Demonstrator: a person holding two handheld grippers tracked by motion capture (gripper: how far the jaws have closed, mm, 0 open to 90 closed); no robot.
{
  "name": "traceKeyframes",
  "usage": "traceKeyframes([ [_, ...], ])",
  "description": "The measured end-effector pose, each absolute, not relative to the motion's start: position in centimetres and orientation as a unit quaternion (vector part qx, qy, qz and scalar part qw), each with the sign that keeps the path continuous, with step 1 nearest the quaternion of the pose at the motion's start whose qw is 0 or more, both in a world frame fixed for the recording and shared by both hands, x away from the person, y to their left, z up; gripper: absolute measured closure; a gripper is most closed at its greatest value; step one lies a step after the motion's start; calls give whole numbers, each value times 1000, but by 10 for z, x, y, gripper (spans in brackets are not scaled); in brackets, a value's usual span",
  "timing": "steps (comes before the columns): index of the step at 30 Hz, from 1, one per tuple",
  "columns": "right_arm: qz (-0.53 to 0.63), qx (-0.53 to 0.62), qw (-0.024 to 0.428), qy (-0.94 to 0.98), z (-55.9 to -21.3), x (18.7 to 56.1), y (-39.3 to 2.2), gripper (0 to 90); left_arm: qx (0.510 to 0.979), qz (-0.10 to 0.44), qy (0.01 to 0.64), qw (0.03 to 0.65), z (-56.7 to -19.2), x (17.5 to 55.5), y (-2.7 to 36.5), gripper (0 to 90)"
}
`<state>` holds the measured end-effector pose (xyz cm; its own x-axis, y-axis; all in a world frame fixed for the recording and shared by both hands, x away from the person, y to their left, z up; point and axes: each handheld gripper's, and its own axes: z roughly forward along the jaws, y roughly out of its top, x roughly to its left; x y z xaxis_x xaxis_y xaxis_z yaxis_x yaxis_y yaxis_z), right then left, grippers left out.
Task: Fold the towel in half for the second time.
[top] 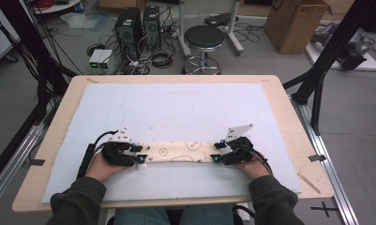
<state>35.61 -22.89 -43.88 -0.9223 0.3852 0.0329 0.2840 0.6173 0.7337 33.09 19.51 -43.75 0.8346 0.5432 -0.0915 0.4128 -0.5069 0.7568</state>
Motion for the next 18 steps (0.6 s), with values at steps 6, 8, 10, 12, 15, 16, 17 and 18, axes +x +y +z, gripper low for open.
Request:
traceKeyframes([
  [6, 414, 194, 79, 886, -445, 350, -230, 475, 865, 87, 274, 411, -439, 330, 194, 546],
  [8, 417, 199, 79, 883, -445, 349, -231, 474, 865, 88, 274, 410, -438, 329, 193, 544],
  [10, 415, 202, 81, 883, -445, 348, -229, 463, 866, 89, 274, 410, -437, 328, 193, 536],
  [12, 419, 206, 79, 881, -443, 347, -228, 445, 863, 92, 274, 414, -433, 326, 193, 502],
  [15, 430, 210, 72, 875, -436, 346, -228, 425, 850, 93, 277, 438, -426, 324, 199, 475],
  [16, 436, 212, 75, 871, -434, 346, -228, 415, 847, 96, 277, 443, -425, 324, 201, 469],
  [17, 438, 213, 74, 870, -431, 346, -228, 410, 838, 97, 285, 455, -423, 324, 203, 463],
  [18, 443, 212, 78, 868, -428, 347, -228, 407, 833, 100, 287, 461, -421, 325, 206, 457],
])
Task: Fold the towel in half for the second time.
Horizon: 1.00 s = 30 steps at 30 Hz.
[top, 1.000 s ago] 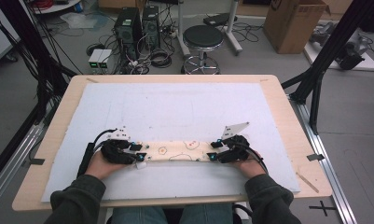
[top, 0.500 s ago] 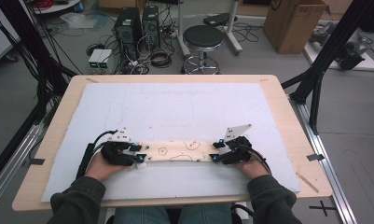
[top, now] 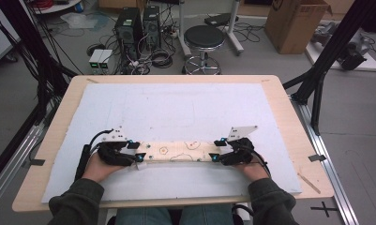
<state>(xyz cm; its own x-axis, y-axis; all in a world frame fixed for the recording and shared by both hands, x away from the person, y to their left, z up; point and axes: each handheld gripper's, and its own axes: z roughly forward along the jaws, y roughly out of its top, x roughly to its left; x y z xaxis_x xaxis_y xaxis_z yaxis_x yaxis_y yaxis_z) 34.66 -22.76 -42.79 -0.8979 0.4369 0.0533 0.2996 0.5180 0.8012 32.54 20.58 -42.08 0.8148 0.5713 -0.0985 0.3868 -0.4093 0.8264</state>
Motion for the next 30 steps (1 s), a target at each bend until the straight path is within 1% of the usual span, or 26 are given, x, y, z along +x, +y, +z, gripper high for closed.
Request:
traceKeyframes([
  [3, 447, 220, 83, 863, -421, 350, -228, 398, 817, 109, 306, 476, -418, 329, 210, 452],
  [6, 449, 241, 87, 856, -418, 356, -231, 409, 812, 118, 328, 467, -419, 335, 212, 471],
  [10, 447, 278, 80, 846, -421, 366, -236, 448, 810, 121, 347, 456, -425, 343, 214, 502],
  [17, 431, 321, 51, 841, -430, 379, -241, 539, 803, 101, 381, 447, -436, 356, 217, 509],
  [22, 417, 329, 22, 847, -436, 382, -239, 569, 812, 78, 381, 436, -440, 358, 216, 548],
  [24, 412, 329, 17, 850, -438, 382, -239, 587, 814, 71, 381, 433, -441, 358, 216, 584],
  [30, 399, 320, 16, 859, -441, 380, -235, 663, 824, 60, 366, 429, -443, 356, 213, 649],
])
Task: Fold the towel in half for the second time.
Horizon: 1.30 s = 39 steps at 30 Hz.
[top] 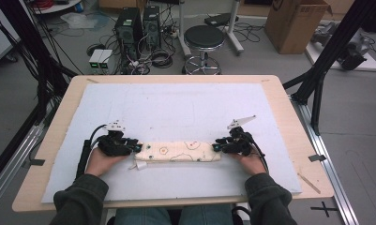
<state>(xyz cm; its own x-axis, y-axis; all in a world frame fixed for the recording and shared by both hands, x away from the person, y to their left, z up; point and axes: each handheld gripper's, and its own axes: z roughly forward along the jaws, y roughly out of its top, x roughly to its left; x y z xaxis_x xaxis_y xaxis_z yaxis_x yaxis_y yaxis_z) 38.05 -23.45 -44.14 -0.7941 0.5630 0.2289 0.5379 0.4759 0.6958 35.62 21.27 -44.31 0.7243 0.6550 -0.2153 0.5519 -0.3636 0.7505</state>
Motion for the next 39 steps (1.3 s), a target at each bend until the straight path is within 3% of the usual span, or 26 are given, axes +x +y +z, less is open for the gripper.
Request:
traceKeyframes([
  [11, 411, 320, 4, 853, -444, 378, -236, 779, 823, 57, 360, 436, -442, 353, 211, 804],
  [39, 411, 302, 23, 860, -419, 392, -224, 800, 793, 90, 384, 463, -422, 362, 219, 818],
])
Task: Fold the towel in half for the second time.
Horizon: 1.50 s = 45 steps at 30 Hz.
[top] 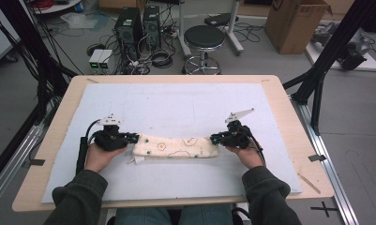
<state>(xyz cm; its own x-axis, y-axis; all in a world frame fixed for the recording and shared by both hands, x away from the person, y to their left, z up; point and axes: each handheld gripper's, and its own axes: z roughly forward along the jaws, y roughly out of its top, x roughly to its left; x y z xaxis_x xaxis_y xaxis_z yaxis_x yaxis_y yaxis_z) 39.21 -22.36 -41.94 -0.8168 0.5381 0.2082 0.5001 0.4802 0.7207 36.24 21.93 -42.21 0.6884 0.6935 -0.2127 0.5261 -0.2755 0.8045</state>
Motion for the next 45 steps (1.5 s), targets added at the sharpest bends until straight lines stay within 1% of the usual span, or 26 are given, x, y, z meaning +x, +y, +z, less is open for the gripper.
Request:
traceKeyframes([
  [9, 414, 302, 30, 859, -412, 404, -220, 803, 787, 99, 393, 466, -413, 373, 222, 818],
  [18, 417, 311, 35, 853, -405, 419, -221, 803, 775, 103, 406, 473, -416, 382, 223, 819],
  [21, 417, 315, 38, 852, -403, 423, -221, 803, 777, 100, 411, 466, -416, 386, 222, 819],
  [30, 421, 332, 46, 843, -402, 436, -226, 804, 767, 111, 418, 475, -411, 398, 217, 821],
  [31, 420, 333, 47, 843, -401, 438, -226, 805, 768, 105, 422, 471, -411, 400, 217, 821],
  [37, 415, 338, 56, 843, -396, 449, -226, 806, 766, 117, 426, 467, -406, 413, 211, 821],
  [38, 419, 340, 61, 840, -395, 450, -227, 806, 760, 120, 431, 472, -406, 415, 211, 821],
  [40, 422, 350, 56, 834, -397, 455, -230, 806, 759, 109, 440, 468, -410, 421, 212, 821],
  [45, 409, 365, 59, 834, -410, 465, -229, 805, 756, 113, 453, 459, -422, 431, 207, 818],
])
